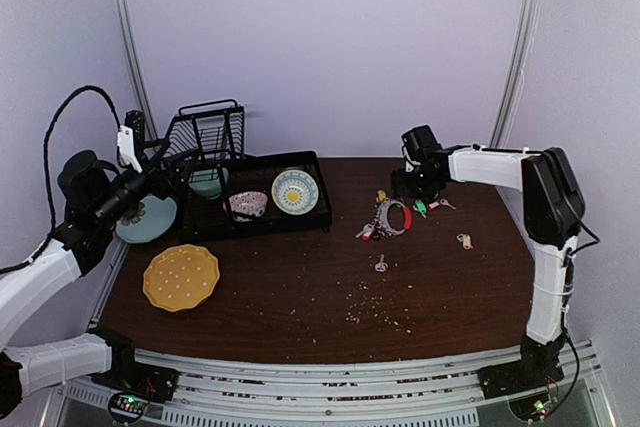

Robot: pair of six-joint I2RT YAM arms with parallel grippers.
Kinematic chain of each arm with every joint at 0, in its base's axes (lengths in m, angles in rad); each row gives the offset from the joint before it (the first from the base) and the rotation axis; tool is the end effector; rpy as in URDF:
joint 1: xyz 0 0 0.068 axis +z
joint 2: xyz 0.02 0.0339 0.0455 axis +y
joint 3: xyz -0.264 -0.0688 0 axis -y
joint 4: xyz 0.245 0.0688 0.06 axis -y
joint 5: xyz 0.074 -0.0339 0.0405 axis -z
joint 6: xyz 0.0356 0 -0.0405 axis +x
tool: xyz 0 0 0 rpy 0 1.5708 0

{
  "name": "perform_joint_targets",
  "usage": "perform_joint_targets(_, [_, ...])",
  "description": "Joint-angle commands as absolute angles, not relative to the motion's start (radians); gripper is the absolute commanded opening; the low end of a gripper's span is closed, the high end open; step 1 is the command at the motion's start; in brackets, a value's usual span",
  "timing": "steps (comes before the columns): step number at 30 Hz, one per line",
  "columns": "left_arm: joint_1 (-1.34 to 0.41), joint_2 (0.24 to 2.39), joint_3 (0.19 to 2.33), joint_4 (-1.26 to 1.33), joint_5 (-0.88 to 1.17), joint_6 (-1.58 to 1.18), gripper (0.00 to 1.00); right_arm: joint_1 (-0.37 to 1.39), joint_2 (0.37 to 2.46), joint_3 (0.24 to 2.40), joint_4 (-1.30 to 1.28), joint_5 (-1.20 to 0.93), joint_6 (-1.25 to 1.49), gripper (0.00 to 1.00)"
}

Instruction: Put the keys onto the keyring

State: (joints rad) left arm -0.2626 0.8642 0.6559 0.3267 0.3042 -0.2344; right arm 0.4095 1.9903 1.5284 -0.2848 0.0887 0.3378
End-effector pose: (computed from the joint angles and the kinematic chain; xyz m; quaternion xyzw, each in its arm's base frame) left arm 0.1980 -0.0643 0.3351 0.1225 0.6547 -0.2793 0.6916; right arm 0.4177 0.1778 0.2248 -0.0151 0.9155 0.1082 0.3873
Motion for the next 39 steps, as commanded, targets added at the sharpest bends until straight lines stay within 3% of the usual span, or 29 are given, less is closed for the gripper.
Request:
perform_joint_targets(1, [-0.265, 0.838, 0.636, 0.38, 0.293, -0.143, 0.98, 0.413, 2.165, 1.67, -0.543, 0.153, 0.289, 0.65])
perform_joint_targets(7, [-0.278, 0.831, 0.63, 0.355, 0.253, -0.1, 0.98, 0.416, 2.267, 1.723, -0.583, 0.208, 0.278, 0.57])
perform_joint_targets(12, [-0.282, 0.832, 0.639, 0.348, 0.258, -0.106, 0.98, 0.421, 2.266, 1.664, -0.574, 0.153, 0.273, 0.38])
perform_joint_targets(18, [-0.282, 0.811, 0.643, 0.349, 0.272, -0.134, 0.98, 0.448, 2.193, 1.527, -0.533, 0.065, 0.254, 0.29])
perform_joint_targets(32, [-0.282, 0.764, 0.638, 0.374, 0.305, -0.213, 0.98, 0.772, 1.875, 1.025, -0.56, 0.118, 0.356, 0.27])
perform_joint_targets(39, [-0.282, 0.761, 0.635, 0.379, 0.317, -0.221, 0.98, 0.783, 1.819, 1.065, -0.582, 0.182, 0.318, 0.28])
